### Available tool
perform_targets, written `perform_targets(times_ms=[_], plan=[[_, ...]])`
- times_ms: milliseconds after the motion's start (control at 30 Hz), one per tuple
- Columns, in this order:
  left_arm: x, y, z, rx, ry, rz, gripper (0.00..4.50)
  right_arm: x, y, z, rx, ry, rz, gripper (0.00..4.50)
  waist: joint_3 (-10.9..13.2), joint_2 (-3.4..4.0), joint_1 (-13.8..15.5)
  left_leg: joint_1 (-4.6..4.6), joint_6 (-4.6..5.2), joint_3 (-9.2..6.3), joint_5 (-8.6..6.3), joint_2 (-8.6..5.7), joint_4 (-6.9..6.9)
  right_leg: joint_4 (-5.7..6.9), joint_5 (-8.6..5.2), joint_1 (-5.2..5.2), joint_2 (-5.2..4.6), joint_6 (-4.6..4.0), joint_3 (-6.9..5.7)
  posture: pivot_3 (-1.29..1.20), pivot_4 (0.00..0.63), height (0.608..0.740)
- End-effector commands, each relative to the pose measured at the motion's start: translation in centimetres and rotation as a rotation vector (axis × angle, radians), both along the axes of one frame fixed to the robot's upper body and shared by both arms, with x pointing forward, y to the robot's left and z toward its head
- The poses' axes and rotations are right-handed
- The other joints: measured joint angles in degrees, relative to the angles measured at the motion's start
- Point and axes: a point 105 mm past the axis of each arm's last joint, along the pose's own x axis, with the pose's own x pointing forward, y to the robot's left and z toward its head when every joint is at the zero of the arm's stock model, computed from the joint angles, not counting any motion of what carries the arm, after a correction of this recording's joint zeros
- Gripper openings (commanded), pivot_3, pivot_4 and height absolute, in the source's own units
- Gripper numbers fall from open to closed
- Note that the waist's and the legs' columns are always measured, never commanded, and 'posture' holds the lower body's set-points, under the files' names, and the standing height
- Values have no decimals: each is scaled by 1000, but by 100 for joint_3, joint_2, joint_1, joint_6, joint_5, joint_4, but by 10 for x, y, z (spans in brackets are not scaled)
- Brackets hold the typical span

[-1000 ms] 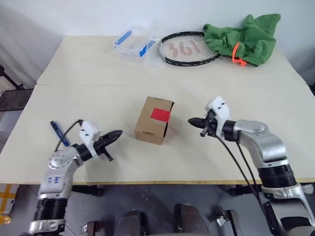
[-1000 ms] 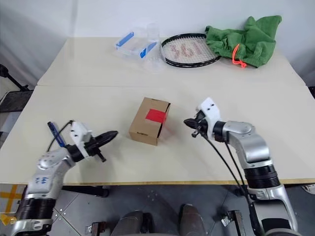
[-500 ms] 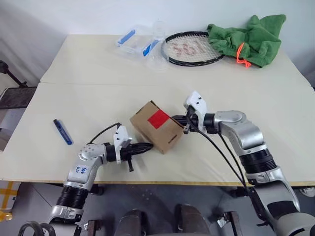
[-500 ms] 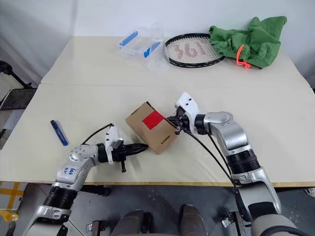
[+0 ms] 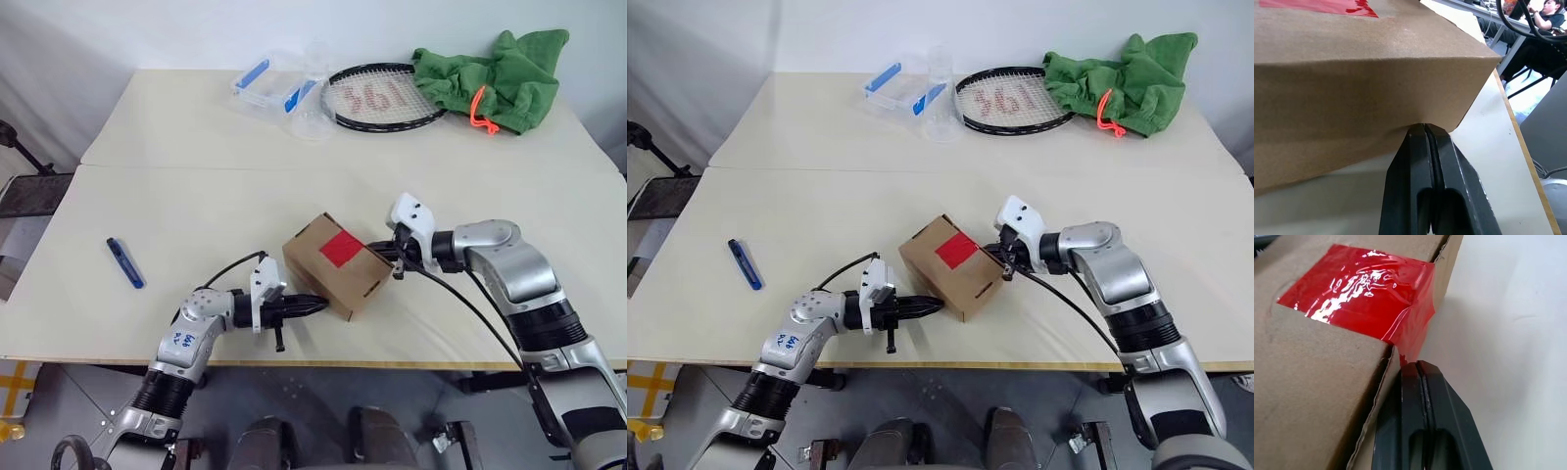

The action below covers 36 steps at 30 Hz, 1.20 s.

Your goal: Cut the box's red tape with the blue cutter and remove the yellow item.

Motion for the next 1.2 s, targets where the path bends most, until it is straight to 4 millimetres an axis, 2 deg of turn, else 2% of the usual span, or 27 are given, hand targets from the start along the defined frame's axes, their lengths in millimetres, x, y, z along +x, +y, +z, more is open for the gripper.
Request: perform_targets(times_ms=[33, 233, 467, 567, 667, 733, 867, 967, 1067, 1200], plan=[[1, -7, 18, -26, -79, -11, 23, -5, -1, 5, 2, -32, 28, 0, 0, 0, 1, 0, 0, 0, 0, 0, 0, 0, 0, 1, 0, 0, 0, 0, 150, 740], [2, -11, 18, -25, -85, -15, 23, -5, -11, 6, -4, -42, 9, 0, 0, -1, 13, 0, 0, -7, 0, -1, 4, -2, 0, 9, -3, 0, -8, 0, 150, 740], [13, 15, 27, -17, -148, 120, 23, 7, -32, 14, -5, -113, -86, 0, 2, -3, 6, 1, 0, -12, 0, 0, 4, -4, 0, 11, -4, 0, -13, 0, 150, 740], [17, 36, 34, -14, -169, 215, 23, 14, -49, 19, -2, -149, -140, 0, 2, -3, 2, 2, 0, -13, 0, -1, 4, -4, 0, 14, -5, 0, -17, 0, 150, 740], [22, 68, 49, -11, -197, 384, 23, 29, -72, 37, 46, -232, -227, 0, 3, -5, -5, 1, 0, -16, 0, 0, 4, -6, 0, 16, -9, 0, -24, 0, 150, 740], [30, 87, 61, -17, -242, 513, 393, 32, -79, 47, 91, -243, -244, 0, 6, -7, -7, 1, 1, -17, 1, -1, 4, -8, 0, 17, -12, 0, -26, 0, 150, 740], [23, 114, 83, -57, -224, 634, 1422, 30, -80, 61, 160, -246, -211, 856, 6, -8, -10, 4, 2, -30, 1, 0, 4, -9, 0, 28, -22, 0, -55, 0, 150, 740], [19, 135, 92, -76, -240, 776, 2344, 33, -81, 67, 201, -264, -210, 1876, 6, -8, -10, 4, 2, -39, 1, -9, 4, -10, 0, 34, -37, 0, -73, 0, 150, 740], [6, 162, 106, -117, -292, 974, 3254, 28, -77, 66, 200, -253, -152, 2872, 7, -8, -14, 4, 2, -45, 1, -11, 3, -10, 0, 37, -39, 0, -77, 0, 150, 740], [-13, 192, 113, -171, -307, 1230, 4486, 31, -70, 80, 281, -315, -89, 4252, 7, -9, -14, 4, 2, -52, 2, -12, 4, -16, 0, 44, -40, 0, -83, 0, 150, 740]])
